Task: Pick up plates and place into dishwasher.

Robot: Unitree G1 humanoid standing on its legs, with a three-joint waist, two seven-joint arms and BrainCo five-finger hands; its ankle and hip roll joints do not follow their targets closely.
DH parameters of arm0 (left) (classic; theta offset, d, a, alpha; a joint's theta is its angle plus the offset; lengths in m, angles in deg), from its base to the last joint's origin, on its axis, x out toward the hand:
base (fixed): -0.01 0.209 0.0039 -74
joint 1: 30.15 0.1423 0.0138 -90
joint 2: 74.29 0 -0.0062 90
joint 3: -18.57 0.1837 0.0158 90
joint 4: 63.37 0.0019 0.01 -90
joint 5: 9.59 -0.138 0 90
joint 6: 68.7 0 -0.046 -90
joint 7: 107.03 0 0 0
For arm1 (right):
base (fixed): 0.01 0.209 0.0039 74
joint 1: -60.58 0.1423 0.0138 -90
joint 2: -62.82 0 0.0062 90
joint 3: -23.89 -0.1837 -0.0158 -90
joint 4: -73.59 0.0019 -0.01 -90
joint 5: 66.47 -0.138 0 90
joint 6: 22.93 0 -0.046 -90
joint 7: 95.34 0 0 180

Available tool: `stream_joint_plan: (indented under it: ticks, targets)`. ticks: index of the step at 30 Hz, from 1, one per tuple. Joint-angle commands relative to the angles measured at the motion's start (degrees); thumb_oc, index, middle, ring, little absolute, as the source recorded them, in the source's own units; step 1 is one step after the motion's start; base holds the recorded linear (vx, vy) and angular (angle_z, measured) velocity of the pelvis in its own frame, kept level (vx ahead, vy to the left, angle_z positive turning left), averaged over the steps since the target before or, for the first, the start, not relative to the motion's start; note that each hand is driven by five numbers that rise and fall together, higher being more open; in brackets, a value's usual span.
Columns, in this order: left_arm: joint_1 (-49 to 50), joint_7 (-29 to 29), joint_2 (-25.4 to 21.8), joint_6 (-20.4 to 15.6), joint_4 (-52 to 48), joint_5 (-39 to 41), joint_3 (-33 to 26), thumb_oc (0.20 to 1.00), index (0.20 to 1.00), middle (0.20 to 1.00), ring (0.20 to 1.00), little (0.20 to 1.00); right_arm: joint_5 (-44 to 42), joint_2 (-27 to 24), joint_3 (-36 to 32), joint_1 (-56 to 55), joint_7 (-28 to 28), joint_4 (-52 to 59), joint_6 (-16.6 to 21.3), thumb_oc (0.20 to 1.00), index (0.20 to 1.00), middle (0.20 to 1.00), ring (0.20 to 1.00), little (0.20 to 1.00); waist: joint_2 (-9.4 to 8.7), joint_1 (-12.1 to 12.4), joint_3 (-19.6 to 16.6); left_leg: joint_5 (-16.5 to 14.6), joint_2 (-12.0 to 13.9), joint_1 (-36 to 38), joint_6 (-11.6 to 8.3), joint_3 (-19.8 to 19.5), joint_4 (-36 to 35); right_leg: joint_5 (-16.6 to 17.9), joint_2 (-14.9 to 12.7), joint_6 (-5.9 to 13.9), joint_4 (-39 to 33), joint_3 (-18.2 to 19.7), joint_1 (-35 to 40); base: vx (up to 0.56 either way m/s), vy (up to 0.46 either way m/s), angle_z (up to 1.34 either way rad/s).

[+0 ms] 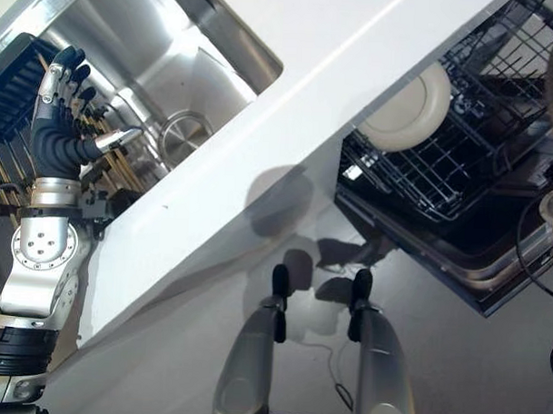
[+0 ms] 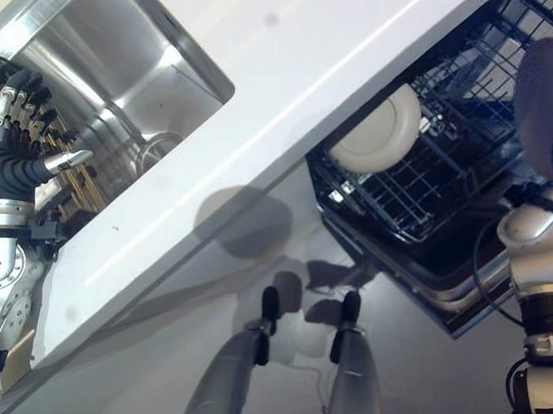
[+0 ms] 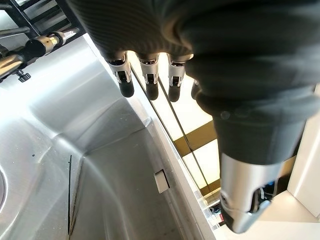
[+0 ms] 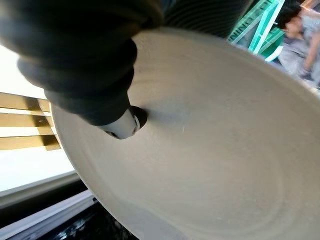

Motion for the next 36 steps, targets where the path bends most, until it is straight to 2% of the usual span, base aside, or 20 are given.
stream_joint_plan:
  ticks: [1,7,12,21,26,31,36]
  targets:
    - [0.3,1.1,5.1,-0.8,4.2,-0.5,7.4,1.0,1.0,1.0,1.0,1.0,2.5,-6.2,2.3,8.8,3.5,1.3,-0.1,0.2,0.2,0.2,0.2,0.2,-2.59,-1.3,2.6,-3.8,2.0,-6.5,0.74,-1.5,9.4,4.2,-0.1,2.75,-11.4,-3.4,3.0,0.03,-0.049,0.01]
    - [0.7,2.0,4.3,-0.9,3.8,-0.1,7.8,1.0,1.0,1.0,1.0,1.0,3.6,-6.9,5.0,11.2,4.9,0.0,0.6,0.2,0.2,0.2,0.2,0.2,-2.46,-0.9,2.6,-3.5,1.8,-9.9,0.8,-2.3,9.8,4.5,-0.1,2.42,-10.9,-4.3,0.0,0.03,-0.047,0.02]
    - [0.5,2.1,3.5,-0.6,3.5,0.3,8.1,1.0,1.0,1.0,1.0,1.0,4.7,-6.6,6.4,12.4,5.5,-0.3,1.3,0.2,0.2,0.2,0.2,0.2,-3.1,-0.5,2.6,-3.0,1.9,-12.4,0.77,-3.1,10.0,4.6,0.2,2.07,-10.3,-5.2,-2.2,0.03,-0.057,0.03]
    - [0.3,2.1,3.0,-1.1,3.4,-0.4,8.6,1.0,1.0,1.0,1.0,1.0,8.9,-6.4,11.6,14.4,0.8,-0.7,0.5,0.2,0.2,0.2,0.2,0.2,-4.25,0.4,2.6,-2.4,1.7,-16.3,0.67,-4.4,10.9,4.8,0.5,1.89,-8.7,-6.6,-5.8,0.02,-0.04,0.08]
    - [0.2,2.0,3.1,-1.5,4.0,-1.0,8.9,1.0,1.0,1.0,1.0,1.0,10.3,-5.8,13.7,14.0,1.0,-3.4,1.3,0.2,0.2,0.2,0.2,0.2,-4.1,0.8,2.6,-1.9,1.4,-18.0,0.8,-4.8,10.7,5.0,0.1,1.96,-8.4,-7.1,-7.6,0.01,-0.003,0.06]
    - [0.1,1.9,2.9,-2.2,4.6,-0.9,9.0,1.0,1.0,1.0,1.0,1.0,13.9,-6.5,16.9,16.1,-0.8,-5.5,0.2,0.2,0.2,0.2,0.2,0.2,-3.7,1.3,2.6,-1.4,0.8,-20.2,1.0,-5.3,10.8,5.4,-0.8,2.36,-7.4,-7.0,-10.6,0.01,0.008,0.05]
    - [1.2,1.3,3.5,-3.5,4.6,-1.6,8.6,1.0,1.0,1.0,1.0,1.0,11.8,-6.2,18.3,14.7,-2.8,-8.2,-0.5,0.2,0.2,0.2,0.2,0.2,-3.5,1.7,2.6,-0.9,0.6,-21.4,1.04,-5.5,10.5,5.6,-1.3,2.46,-6.9,-6.9,-12.3,0.01,0.007,0.08]
